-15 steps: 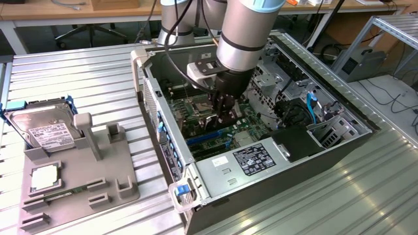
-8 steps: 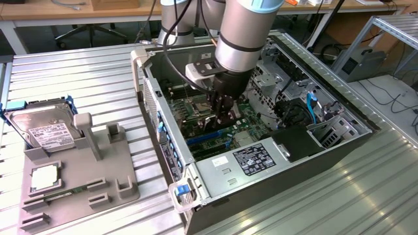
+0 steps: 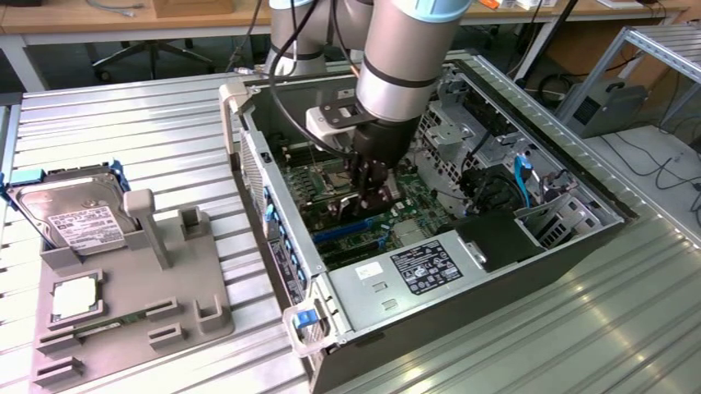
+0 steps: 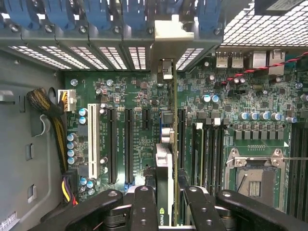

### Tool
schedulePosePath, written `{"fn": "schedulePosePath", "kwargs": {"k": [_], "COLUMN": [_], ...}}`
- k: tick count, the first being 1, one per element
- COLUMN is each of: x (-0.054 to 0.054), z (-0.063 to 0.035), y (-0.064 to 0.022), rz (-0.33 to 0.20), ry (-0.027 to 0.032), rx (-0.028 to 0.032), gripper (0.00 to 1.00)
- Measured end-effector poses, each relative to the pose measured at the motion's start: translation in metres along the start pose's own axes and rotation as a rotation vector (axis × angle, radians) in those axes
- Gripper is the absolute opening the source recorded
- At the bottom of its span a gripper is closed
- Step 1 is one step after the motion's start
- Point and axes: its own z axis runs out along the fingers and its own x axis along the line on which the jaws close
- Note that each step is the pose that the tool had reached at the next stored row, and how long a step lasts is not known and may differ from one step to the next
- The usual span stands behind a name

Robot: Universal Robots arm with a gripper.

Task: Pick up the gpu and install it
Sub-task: 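Insert the gpu into the slot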

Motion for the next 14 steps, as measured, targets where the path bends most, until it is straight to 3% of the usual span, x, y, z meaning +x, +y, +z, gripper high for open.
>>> {"fn": "schedulePosePath", "kwargs": {"k": [14], "x": [0.0000], "z": [0.0043], "y": [0.0044], "rz": [0.000], "ry": [-0.0002], "rx": [0.0002], "gripper": [0.27]}}
